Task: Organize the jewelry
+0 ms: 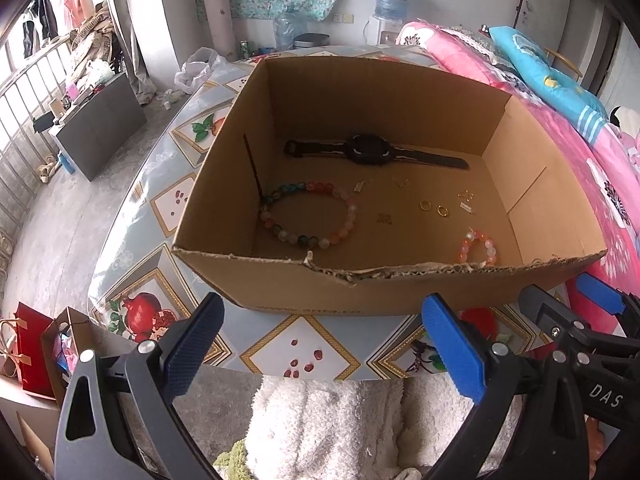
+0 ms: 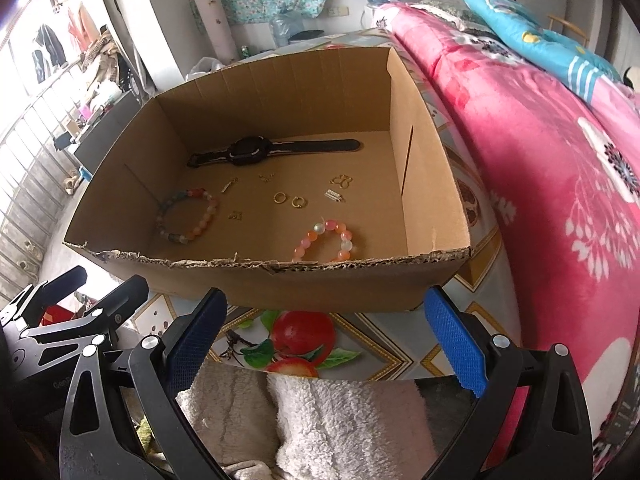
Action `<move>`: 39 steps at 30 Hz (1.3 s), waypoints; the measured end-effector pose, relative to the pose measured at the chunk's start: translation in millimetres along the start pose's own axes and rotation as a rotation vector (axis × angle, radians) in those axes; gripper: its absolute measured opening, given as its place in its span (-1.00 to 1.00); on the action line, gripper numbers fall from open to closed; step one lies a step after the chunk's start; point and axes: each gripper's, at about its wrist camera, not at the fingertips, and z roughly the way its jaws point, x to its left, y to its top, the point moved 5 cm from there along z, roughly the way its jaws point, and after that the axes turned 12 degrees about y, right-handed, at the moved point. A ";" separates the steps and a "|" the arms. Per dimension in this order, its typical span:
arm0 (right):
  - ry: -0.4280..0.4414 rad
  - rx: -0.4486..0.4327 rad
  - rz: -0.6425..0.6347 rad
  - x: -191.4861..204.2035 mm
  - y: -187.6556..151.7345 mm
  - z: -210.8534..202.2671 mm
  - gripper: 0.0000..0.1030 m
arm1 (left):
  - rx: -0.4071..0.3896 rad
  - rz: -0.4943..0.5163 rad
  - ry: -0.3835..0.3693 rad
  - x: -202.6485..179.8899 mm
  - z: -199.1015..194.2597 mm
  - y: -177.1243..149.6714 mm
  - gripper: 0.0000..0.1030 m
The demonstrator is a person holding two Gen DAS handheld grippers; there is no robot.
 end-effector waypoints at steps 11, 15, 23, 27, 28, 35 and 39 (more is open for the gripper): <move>0.000 0.007 0.021 -2.8 -0.3 1.2 0.84 | 0.010 0.023 0.000 -2.5 2.6 4.7 0.89; -0.005 0.009 0.030 -2.1 -0.8 2.5 0.84 | 0.012 0.029 -0.001 -3.0 4.0 5.9 0.89; -0.005 0.013 0.034 -2.9 -2.3 2.9 0.84 | 0.026 0.038 -0.007 0.1 7.7 6.8 0.89; -0.006 0.014 0.034 -2.9 -2.3 3.0 0.84 | 0.030 0.036 -0.012 0.9 9.2 7.1 0.89; -0.007 0.016 0.035 -3.4 -2.7 2.8 0.84 | 0.031 0.036 -0.013 1.0 9.3 7.1 0.89; -0.010 0.019 0.050 -1.2 -3.3 3.2 0.84 | 0.034 0.035 -0.017 0.8 10.1 6.9 0.89; -0.009 0.021 0.064 0.2 -4.7 4.7 0.84 | 0.037 0.040 -0.017 0.2 10.5 6.4 0.89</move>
